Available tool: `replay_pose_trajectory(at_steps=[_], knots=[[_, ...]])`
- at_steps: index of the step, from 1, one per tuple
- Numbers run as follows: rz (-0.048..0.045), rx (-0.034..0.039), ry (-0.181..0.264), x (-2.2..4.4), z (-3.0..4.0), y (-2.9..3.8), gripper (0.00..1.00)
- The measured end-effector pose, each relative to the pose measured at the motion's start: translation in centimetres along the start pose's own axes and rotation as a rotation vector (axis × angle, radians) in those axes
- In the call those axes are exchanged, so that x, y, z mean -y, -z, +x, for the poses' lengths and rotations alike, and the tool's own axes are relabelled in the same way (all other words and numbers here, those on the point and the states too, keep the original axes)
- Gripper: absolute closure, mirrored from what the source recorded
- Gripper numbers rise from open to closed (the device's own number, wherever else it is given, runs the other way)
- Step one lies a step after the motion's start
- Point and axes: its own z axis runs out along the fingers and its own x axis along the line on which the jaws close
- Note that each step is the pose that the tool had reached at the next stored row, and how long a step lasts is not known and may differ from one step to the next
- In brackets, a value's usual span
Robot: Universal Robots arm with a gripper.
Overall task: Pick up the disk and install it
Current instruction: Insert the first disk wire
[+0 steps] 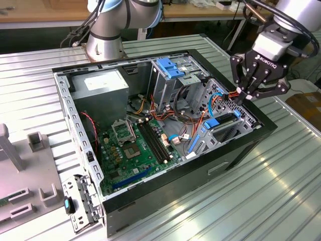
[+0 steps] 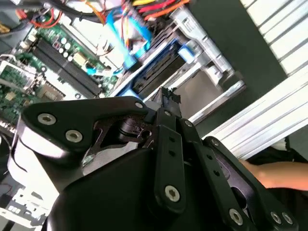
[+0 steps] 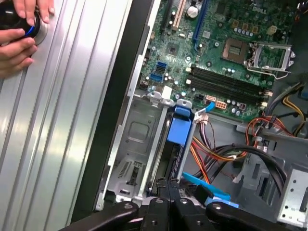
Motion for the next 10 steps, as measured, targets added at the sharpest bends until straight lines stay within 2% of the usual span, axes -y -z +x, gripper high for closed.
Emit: replay_pose_trajectory(at_steps=[1,4,10], knots=[[0.0000,0.0001,0.001,0.36,0.05,-0.02,0.89],[0.0001,0.0000,0.010,2.21,0.21,-0.12,0.89],[0.0003,0.0001,0.025,3.77,0.11,-0.21,0.89]])
